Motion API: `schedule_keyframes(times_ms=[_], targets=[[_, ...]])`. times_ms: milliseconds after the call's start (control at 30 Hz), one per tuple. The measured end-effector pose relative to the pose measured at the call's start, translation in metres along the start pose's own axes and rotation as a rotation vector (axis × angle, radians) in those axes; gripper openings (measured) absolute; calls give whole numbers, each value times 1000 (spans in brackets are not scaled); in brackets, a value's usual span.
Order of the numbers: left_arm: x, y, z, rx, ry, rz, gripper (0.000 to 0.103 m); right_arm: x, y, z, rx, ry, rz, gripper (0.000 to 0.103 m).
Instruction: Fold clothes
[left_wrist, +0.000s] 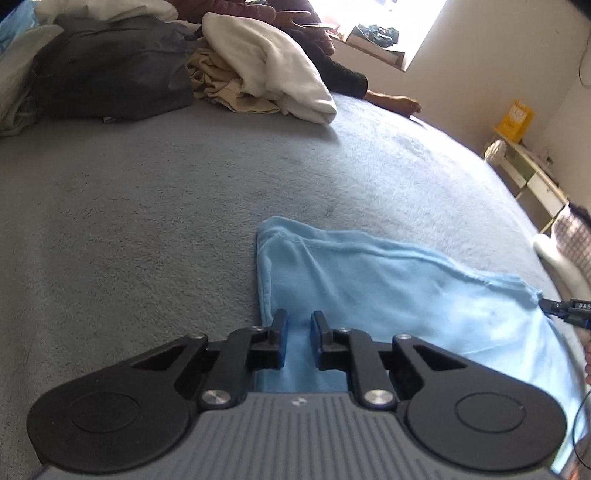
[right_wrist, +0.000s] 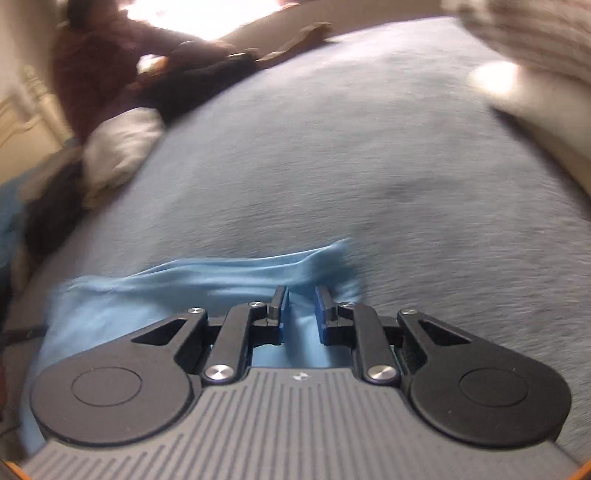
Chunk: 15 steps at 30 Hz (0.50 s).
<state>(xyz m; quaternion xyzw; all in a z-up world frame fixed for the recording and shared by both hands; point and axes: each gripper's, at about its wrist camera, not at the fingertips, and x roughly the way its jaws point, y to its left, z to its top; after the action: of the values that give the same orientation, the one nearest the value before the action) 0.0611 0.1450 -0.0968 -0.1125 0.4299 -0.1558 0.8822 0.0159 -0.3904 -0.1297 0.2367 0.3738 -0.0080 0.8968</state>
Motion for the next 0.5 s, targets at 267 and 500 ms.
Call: schedule_keyframes(times_ms=[267, 500], targets=[[13, -2, 16, -18, -28, 16, 20, -5, 14, 4, -49, 14, 118, 12], [11, 9, 26, -110, -80, 28, 20, 9, 13, 14, -25, -64, 7, 12]])
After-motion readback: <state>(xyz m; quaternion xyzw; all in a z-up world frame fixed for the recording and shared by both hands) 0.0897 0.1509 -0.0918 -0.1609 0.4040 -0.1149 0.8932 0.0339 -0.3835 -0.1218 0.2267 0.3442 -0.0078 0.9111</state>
